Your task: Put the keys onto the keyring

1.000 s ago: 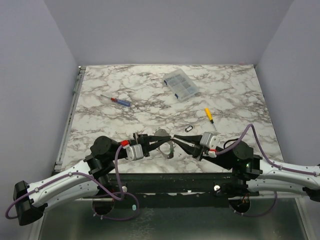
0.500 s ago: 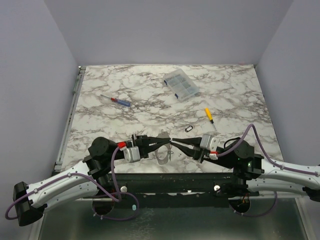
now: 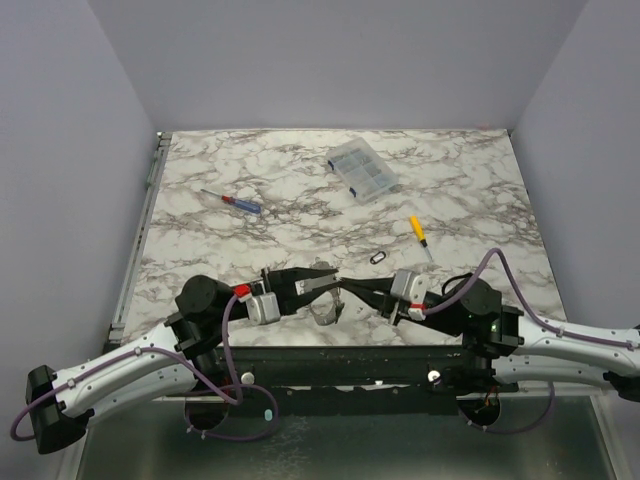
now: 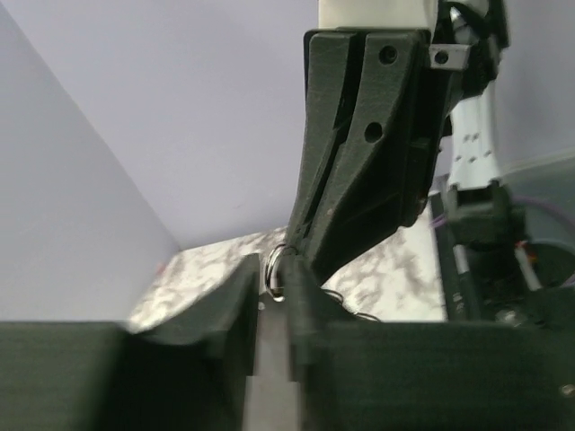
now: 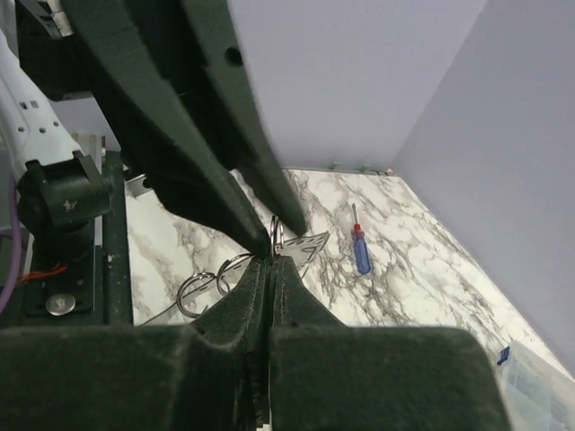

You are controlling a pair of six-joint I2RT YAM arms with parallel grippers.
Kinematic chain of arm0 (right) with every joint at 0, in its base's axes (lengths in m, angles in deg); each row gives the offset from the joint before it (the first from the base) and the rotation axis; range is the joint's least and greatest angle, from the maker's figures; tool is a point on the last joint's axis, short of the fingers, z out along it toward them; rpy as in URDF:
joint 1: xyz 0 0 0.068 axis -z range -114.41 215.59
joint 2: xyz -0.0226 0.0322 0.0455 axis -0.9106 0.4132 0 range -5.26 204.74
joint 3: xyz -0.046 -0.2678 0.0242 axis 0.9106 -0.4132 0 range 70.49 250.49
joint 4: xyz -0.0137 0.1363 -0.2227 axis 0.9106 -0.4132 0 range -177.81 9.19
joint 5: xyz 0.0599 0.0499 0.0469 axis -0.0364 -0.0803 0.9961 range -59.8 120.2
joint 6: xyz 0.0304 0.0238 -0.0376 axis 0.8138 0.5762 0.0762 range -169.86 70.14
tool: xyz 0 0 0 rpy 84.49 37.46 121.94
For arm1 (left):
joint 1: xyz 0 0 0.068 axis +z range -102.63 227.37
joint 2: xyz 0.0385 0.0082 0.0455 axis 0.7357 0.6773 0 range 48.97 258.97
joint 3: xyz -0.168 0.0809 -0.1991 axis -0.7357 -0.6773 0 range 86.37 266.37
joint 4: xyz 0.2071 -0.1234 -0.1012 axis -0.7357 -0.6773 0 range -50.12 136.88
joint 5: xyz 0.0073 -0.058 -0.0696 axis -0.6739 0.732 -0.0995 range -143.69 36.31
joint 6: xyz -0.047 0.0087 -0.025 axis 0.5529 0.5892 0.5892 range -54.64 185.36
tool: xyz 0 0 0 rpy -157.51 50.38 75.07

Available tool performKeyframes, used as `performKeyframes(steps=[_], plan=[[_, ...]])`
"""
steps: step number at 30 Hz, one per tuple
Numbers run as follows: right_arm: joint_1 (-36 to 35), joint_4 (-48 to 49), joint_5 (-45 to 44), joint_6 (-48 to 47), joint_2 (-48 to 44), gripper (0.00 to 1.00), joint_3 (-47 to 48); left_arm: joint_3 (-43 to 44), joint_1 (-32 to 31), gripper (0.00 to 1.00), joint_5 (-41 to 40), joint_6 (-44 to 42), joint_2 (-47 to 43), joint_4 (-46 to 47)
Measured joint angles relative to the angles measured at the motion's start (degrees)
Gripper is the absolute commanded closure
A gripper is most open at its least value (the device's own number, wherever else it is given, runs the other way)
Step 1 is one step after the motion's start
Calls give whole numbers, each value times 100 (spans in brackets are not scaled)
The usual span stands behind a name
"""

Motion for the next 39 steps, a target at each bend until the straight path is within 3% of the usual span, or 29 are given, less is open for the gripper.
performKeyframes(steps=[2, 6, 19, 26, 33, 39], plan=[[0, -116, -59, -81, 13, 99, 11, 2, -9, 40, -76, -103, -31, -120], [0, -656, -286, -286, 118, 99, 195, 37, -35, 36, -232, -350, -24, -695], [0, -2004, -1005, -726, 597, 99, 702, 221, -42, 47, -531, -960, 118, -1932], [2, -2371, -1228, -863, 723, 99, 861, 225, -42, 48, -754, -1134, 24, -2116], [0, -2599, -1244, -868, 684, 99, 872, 291, -39, 60, -811, -1237, 190, -2288], [0, -2736, -1172, -822, 765, 99, 872, 435, -42, 64, -807, -1281, 352, -2297]])
